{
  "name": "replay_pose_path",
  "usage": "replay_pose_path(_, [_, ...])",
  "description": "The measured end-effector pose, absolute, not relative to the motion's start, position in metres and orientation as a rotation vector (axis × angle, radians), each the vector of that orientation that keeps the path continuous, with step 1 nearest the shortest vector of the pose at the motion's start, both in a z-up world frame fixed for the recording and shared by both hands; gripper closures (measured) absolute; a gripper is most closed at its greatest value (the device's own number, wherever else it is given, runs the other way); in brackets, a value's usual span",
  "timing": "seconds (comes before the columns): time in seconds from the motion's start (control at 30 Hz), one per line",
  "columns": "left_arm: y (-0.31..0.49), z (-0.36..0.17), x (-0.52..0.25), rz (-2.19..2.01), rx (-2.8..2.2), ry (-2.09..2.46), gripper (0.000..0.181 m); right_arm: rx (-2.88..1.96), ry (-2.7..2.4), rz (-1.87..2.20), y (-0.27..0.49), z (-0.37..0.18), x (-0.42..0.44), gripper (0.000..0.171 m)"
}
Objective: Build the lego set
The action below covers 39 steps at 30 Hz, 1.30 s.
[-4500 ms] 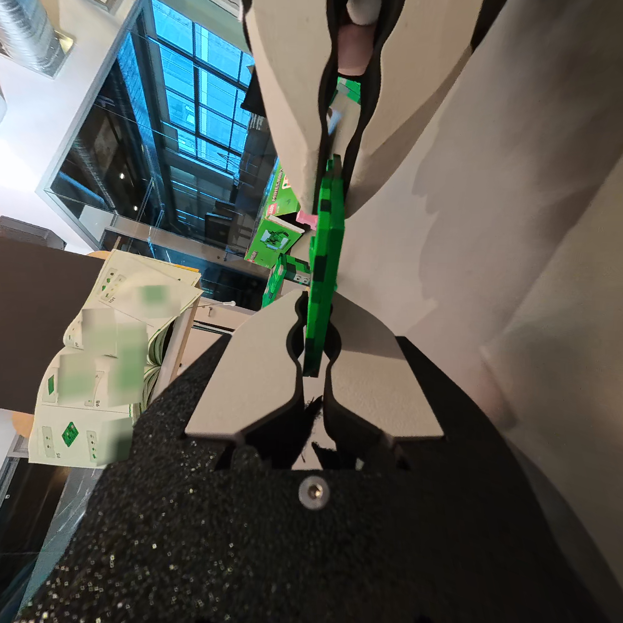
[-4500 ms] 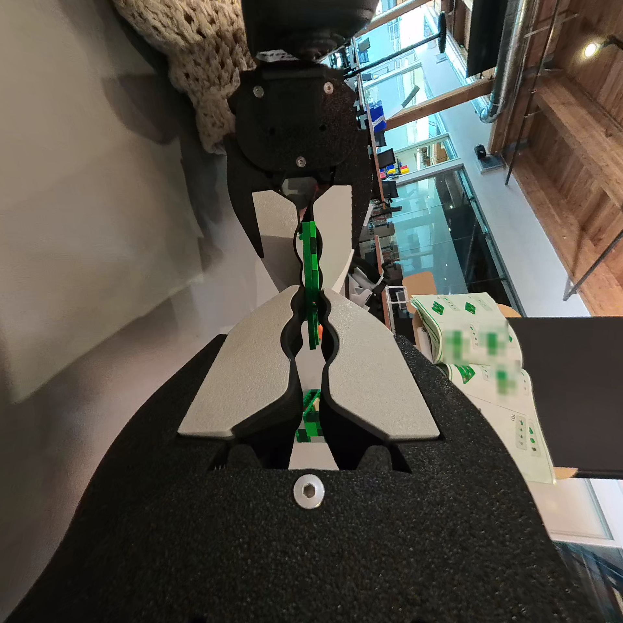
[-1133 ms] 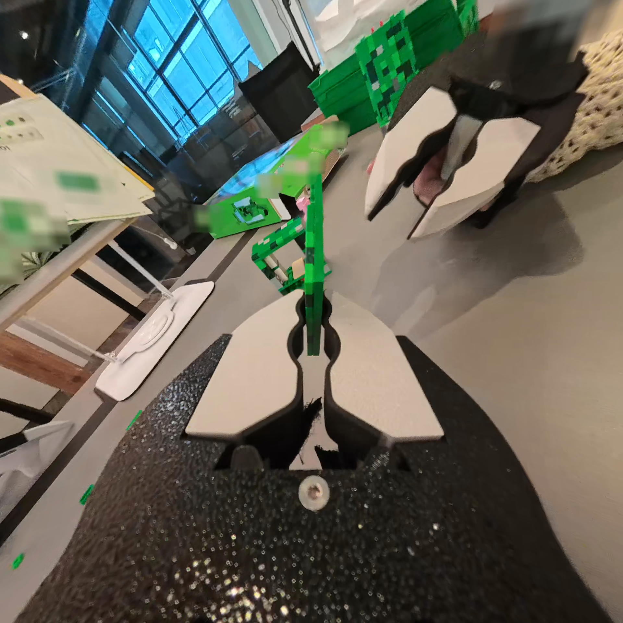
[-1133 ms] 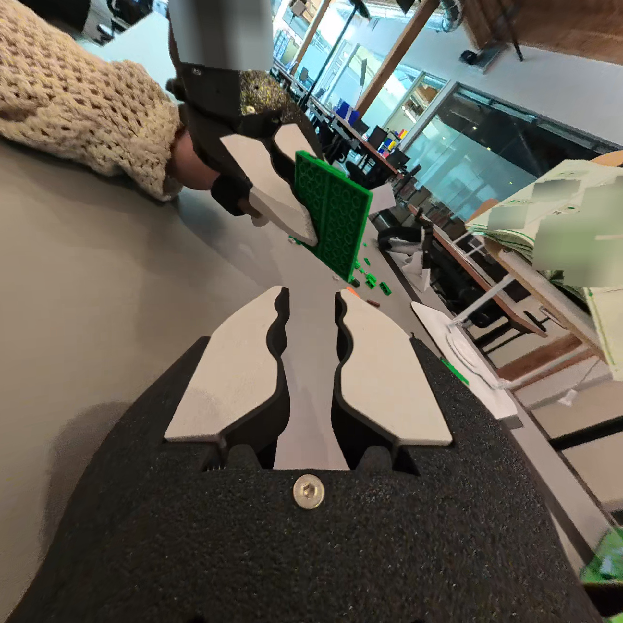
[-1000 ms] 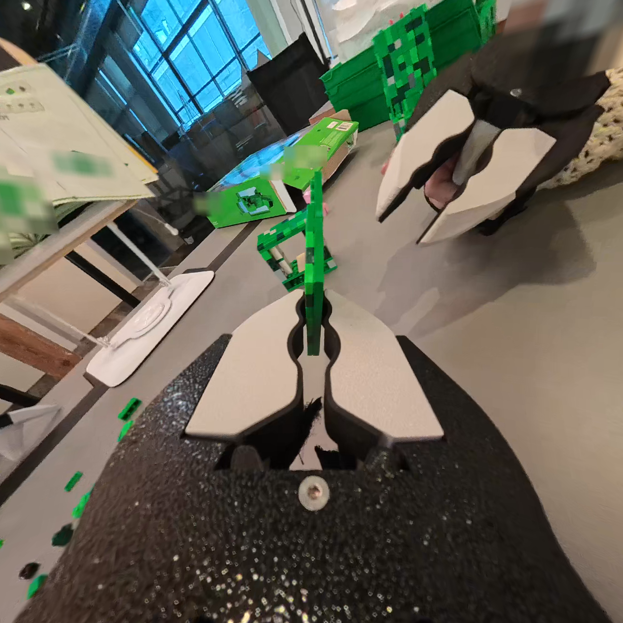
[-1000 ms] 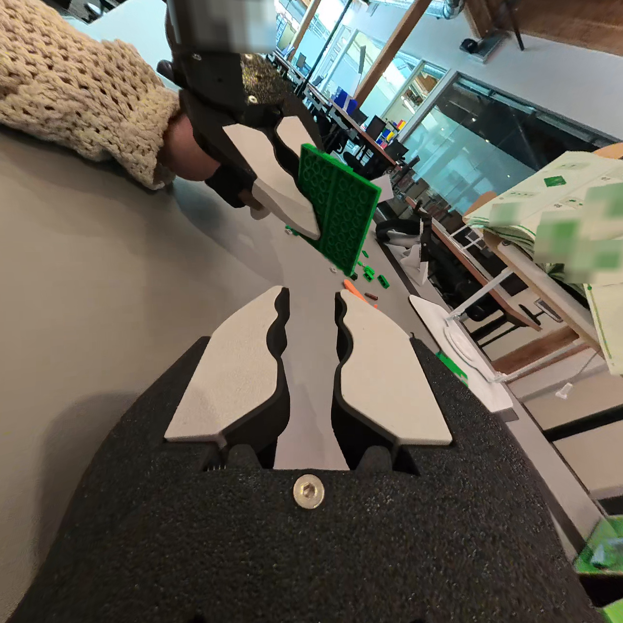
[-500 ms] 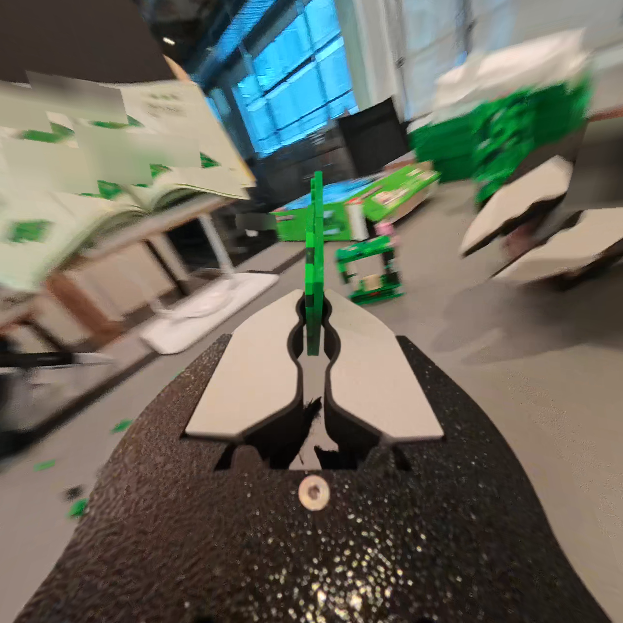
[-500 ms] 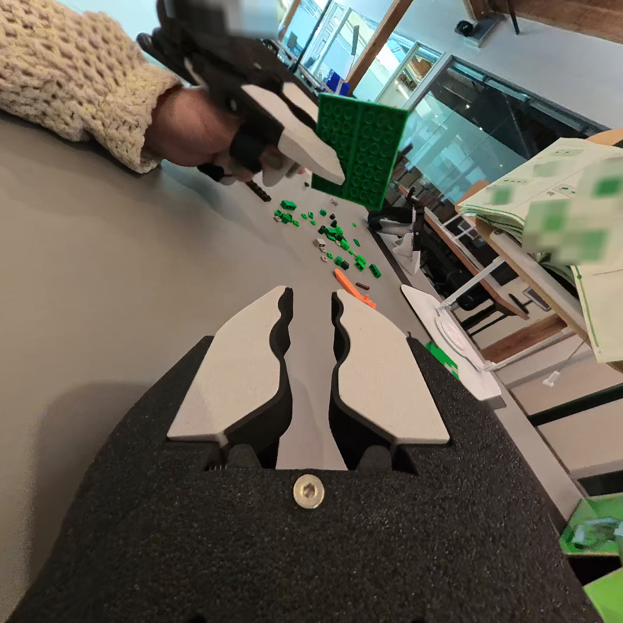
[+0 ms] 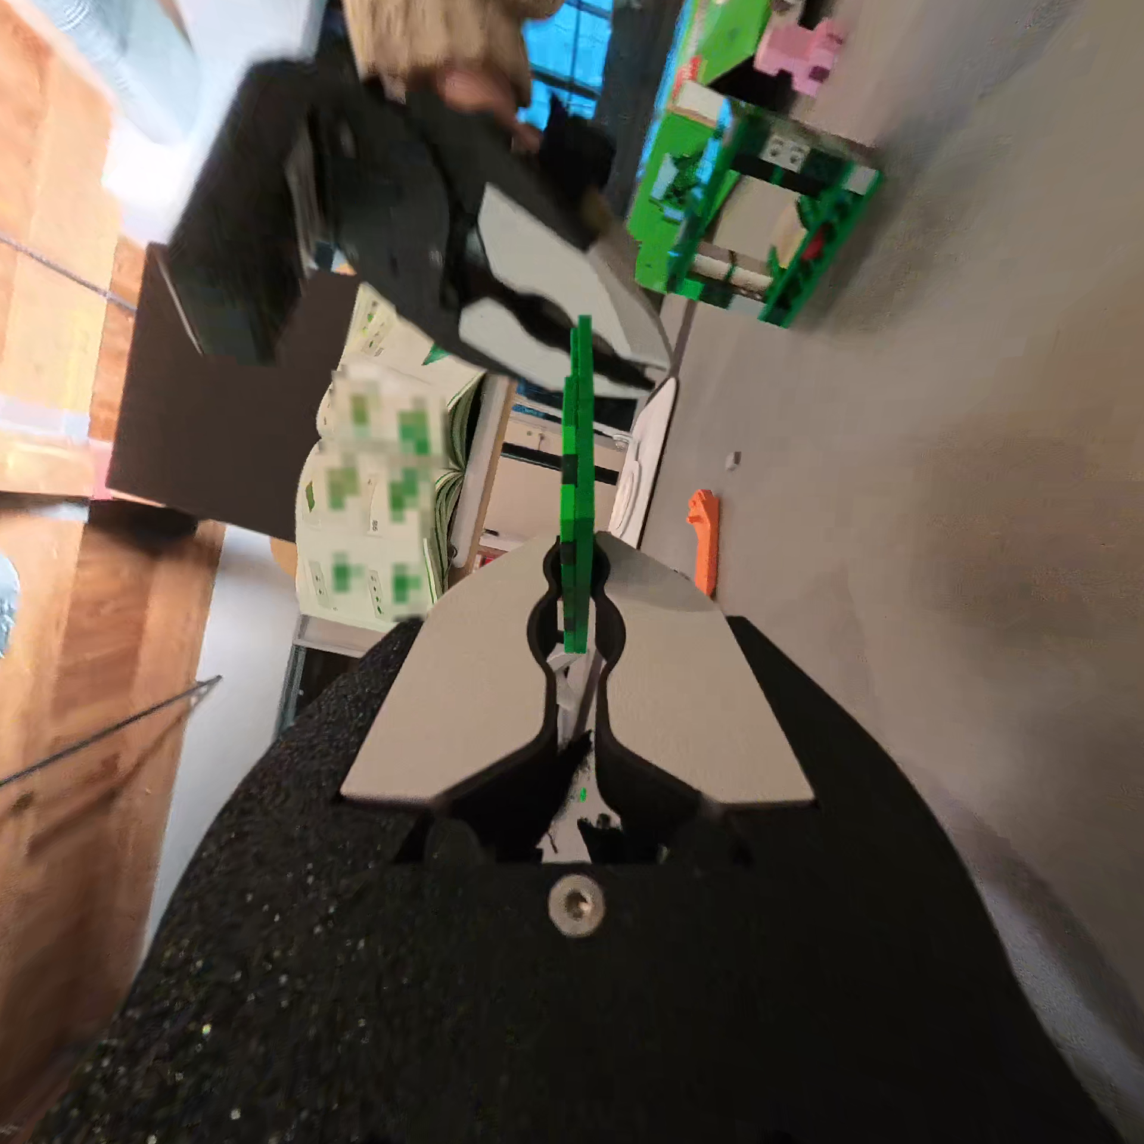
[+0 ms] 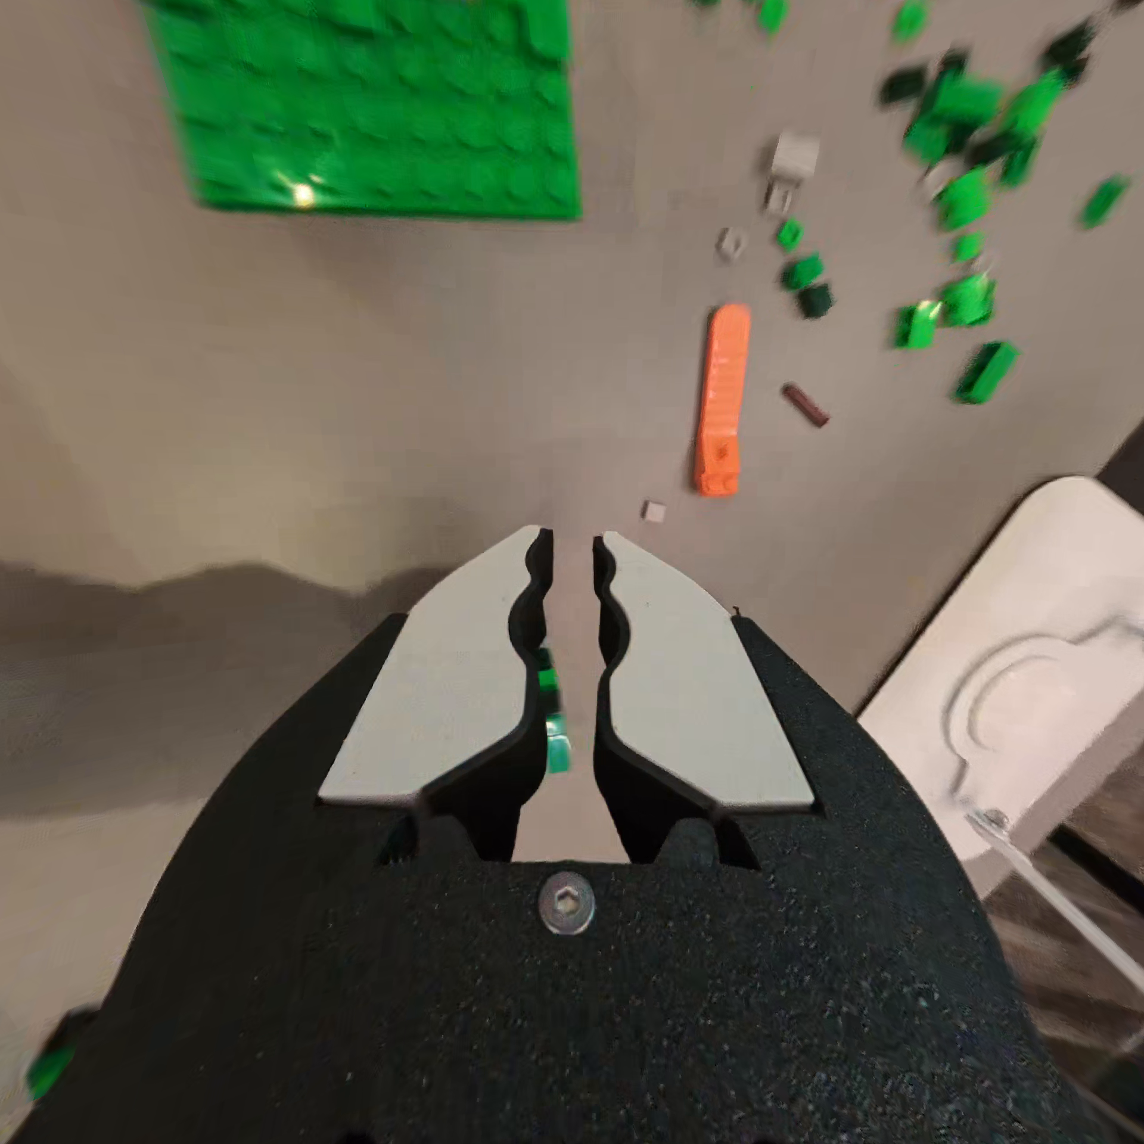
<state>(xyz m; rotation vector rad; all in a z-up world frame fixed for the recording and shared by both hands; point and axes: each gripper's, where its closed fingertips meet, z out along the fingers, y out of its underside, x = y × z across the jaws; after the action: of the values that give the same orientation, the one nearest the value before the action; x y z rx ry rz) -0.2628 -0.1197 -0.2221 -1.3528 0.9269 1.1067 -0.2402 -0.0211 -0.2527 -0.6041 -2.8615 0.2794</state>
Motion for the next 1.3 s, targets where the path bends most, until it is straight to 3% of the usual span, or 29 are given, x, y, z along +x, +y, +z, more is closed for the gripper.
replay_pose_path(0.3, [-0.118,-0.234,-0.256,1.135,-1.361,1.027,0.175,-0.662,-3.062,0.208,0.004,-0.299,-0.265,0.15])
replay_pose_path(0.77, [-0.119,-0.243,-0.252,1.099,-1.403,1.047,0.175,-0.696,-3.053,0.222,0.003,-0.311,-0.277,0.164])
replay_pose_path(1.1, [-0.119,-0.241,-0.225,1.087,-1.35,1.138,0.175,-0.614,-2.922,0.646,-0.084,-0.217,-0.213,0.164])
replay_pose_path(1.3, [-0.118,-0.237,-0.208,1.114,-1.298,1.152,0.176,-0.454,-2.951,0.525,-0.122,-0.218,-0.163,0.164])
